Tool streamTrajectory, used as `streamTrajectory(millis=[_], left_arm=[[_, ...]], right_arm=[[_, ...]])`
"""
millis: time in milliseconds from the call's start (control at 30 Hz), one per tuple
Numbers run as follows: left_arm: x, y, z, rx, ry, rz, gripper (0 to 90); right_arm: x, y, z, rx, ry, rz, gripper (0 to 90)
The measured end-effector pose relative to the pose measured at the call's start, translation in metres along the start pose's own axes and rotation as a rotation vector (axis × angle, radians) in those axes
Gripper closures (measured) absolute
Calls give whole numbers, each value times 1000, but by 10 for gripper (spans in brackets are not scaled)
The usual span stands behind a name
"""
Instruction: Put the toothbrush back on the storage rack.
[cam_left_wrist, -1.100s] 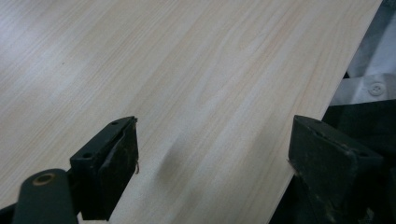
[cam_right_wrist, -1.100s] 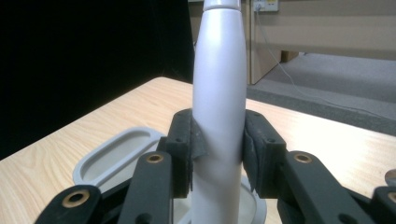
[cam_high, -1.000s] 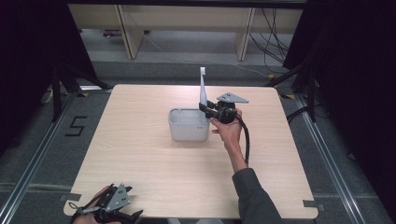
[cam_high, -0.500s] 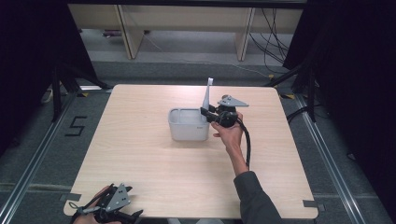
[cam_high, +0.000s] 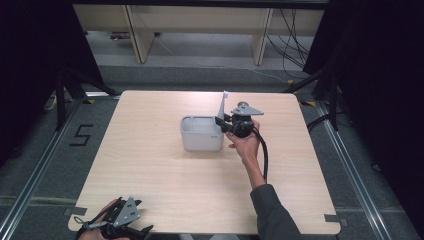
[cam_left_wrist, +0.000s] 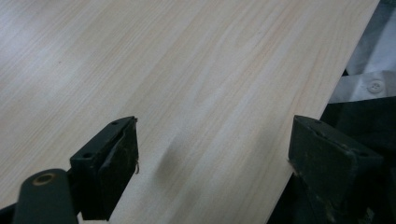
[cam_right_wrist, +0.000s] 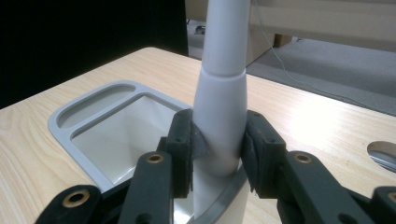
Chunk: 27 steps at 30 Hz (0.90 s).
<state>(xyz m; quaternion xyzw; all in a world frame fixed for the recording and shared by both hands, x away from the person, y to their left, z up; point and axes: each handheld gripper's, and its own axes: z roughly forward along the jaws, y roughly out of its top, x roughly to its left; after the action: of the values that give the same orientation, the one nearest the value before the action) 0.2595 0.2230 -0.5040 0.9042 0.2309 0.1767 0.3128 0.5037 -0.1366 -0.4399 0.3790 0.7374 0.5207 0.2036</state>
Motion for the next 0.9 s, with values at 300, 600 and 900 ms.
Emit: streamTrajectory(millis=[300,600,900], left_arm=[[-1,0,0,6,-7,-2,158],[0,0,0,3,-3,6,158],[0,0,-1,10,-2,14,158]], right_arm=[[2,0,1,4,0,5,595],[6,3,-8,-17,-15,-3,424],[12,3,-19,-14,-16,7,375]])
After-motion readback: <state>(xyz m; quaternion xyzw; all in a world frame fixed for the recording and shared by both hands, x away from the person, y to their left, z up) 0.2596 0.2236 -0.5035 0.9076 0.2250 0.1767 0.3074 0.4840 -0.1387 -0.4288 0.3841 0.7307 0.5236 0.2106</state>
